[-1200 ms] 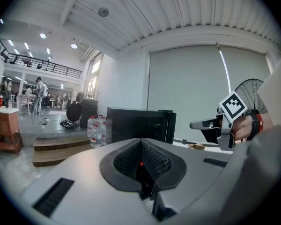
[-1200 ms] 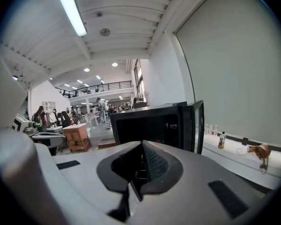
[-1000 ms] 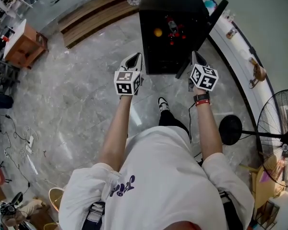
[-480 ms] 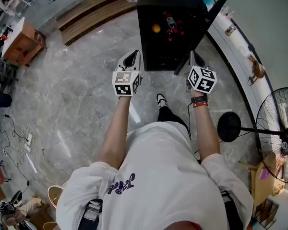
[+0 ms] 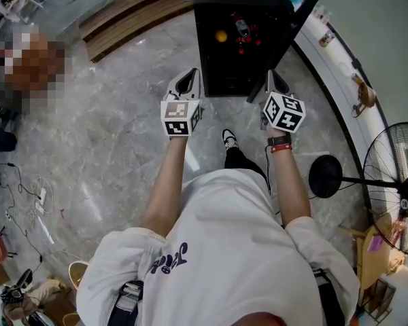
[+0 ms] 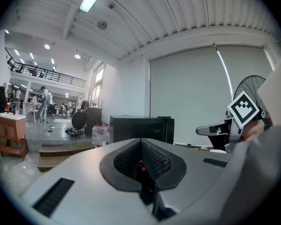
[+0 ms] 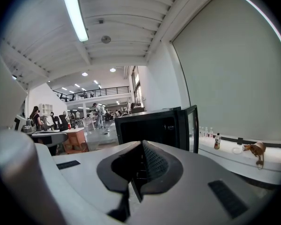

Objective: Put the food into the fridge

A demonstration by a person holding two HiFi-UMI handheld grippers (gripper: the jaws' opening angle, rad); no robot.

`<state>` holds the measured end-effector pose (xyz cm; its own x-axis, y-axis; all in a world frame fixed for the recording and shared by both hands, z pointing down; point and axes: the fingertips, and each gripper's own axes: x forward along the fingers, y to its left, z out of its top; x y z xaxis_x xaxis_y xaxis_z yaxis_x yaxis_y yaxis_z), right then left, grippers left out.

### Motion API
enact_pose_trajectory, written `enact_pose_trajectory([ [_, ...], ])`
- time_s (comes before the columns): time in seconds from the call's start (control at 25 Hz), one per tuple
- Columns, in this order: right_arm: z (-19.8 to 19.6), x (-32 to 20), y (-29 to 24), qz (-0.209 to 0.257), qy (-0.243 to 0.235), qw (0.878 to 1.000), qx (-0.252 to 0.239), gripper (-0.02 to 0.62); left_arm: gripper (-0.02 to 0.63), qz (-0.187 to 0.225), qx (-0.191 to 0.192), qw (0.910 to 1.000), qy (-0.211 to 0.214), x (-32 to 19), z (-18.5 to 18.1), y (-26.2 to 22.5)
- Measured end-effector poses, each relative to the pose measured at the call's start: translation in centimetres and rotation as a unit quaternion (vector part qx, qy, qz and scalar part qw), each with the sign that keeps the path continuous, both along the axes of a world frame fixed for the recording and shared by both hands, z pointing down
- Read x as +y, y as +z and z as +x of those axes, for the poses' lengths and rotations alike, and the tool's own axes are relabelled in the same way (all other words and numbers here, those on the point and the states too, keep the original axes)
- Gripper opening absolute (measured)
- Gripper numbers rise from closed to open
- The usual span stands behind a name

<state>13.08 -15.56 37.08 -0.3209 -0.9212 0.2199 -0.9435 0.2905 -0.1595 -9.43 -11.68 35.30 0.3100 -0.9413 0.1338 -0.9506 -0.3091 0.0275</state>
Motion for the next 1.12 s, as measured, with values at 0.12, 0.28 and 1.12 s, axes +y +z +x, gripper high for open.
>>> enact_pose_trajectory([
  [0.12,-0.3,0.1,-0.1,0.005,-0.001,1.000,0.005,0.015,0.020,0.005,-0.002,1.0000,0.001,0.0,0.0,-0.2],
  [0.28,-0.6,0.2,-0.5,0.015,0.003,1.000,0.002,0.014,0.020,0.011,-0.001,0.9999,-0.001,-0.2,-0.2,-0.6],
  [1.12,-3.2,-0.5,-0.6,0.015,-0.047,0.998,0.029,0.014,0.018,0.018,0.006,0.9998,0.009,-1.9,-0.6,-0.8],
])
